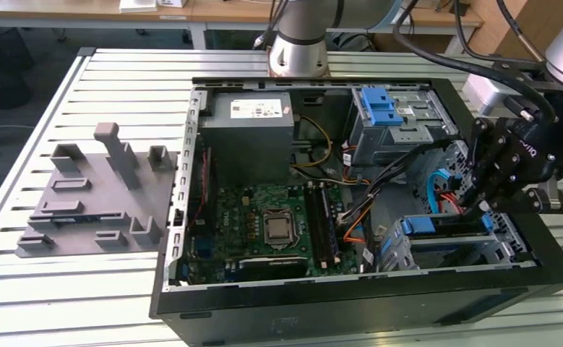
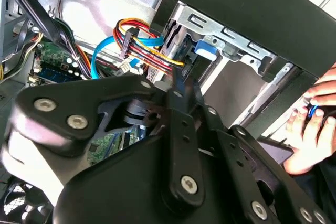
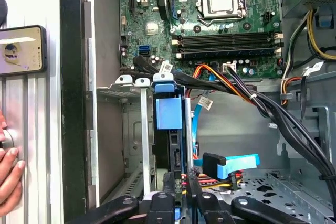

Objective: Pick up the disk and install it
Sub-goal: 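Insert the first disk wire, then insert the second disk wire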

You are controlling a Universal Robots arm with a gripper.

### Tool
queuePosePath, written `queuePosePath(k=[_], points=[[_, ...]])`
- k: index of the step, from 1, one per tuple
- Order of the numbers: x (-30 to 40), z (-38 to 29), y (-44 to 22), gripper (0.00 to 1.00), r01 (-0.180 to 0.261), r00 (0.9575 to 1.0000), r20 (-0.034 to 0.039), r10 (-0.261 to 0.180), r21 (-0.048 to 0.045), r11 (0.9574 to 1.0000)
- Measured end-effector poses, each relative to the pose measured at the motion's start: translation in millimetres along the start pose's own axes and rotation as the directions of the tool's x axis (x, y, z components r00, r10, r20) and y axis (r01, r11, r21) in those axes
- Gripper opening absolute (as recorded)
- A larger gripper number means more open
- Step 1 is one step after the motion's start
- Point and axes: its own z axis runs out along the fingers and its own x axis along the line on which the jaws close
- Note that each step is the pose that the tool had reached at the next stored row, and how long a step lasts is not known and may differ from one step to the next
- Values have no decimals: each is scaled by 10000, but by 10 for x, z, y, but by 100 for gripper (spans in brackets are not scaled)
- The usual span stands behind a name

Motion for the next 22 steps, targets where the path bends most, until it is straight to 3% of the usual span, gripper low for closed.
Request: queuePosePath(k=[4, 22], points=[[0, -3, 0, 11, -1, 10000, -4, 1, 1, 10000], [2, -18, 1, 11, 0, 10000, -3, 0, 0, 10000]])
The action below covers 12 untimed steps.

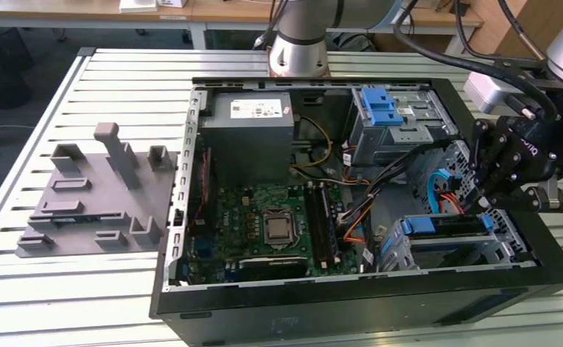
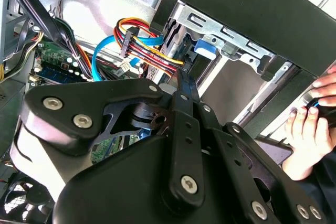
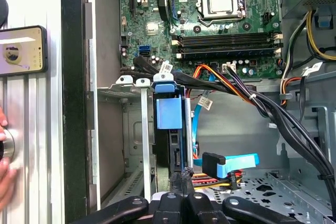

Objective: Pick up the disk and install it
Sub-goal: 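Insert the second disk wire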

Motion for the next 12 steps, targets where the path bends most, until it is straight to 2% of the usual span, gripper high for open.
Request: queuePosePath(k=[7, 12], points=[[0, -7, 0, 11, 0, 10000, -2, 0, 16, 10000], [6, -85, 13, 11, -7, 10000, 5, 7, 88, 10000]])
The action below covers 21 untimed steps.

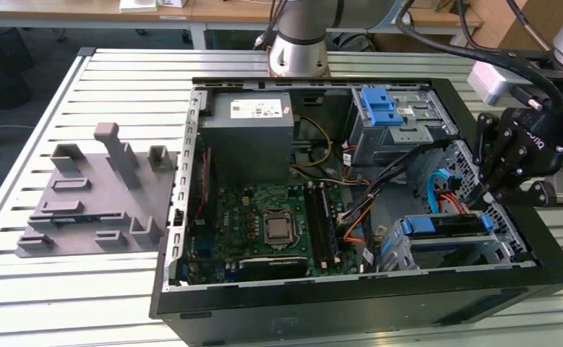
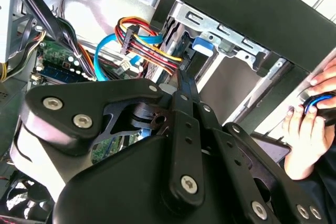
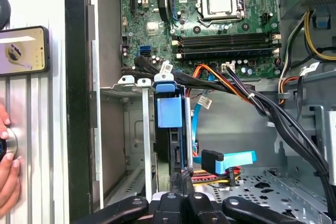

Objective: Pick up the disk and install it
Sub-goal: 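Insert the second disk wire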

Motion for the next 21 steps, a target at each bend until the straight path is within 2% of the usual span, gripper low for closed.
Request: queuePosePath(k=[4, 6, 12, 18, 21], points=[[5, -4, 84, 11, -13, 10000, 13, 13, 208, 9998], [8, -11, 108, 11, -18, 10000, 13, 17, 265, 9996], [18, -149, 136, 11, -18, 10000, 18, 17, 273, 9996], [24, -171, 256, 11, -18, 10000, 19, 18, 285, 9996], [9, -204, 275, 11, -18, 10000, 21, 17, 285, 9996]])
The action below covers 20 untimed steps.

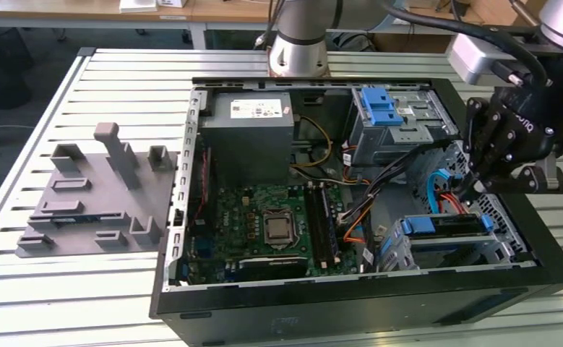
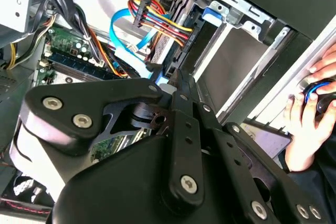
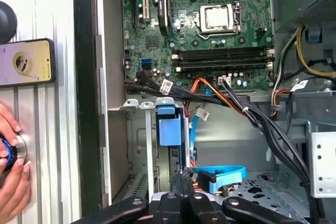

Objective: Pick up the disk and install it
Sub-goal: 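Insert the second disk wire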

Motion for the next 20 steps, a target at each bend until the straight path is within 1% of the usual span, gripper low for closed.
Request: queuePosePath(k=[5, 10, 15, 20], points=[[-57, -60, 10, 11, 1, 10000, -1, -1, -2, 10000], [-146, -76, 22, 11, -1, 10000, -2, 1, -12, 10000], [-151, -78, 26, 11, 2, 10000, 2, -2, -12, 10000], [-148, -125, 27, 11, 2, 10000, 3, -2, -18, 10000]])
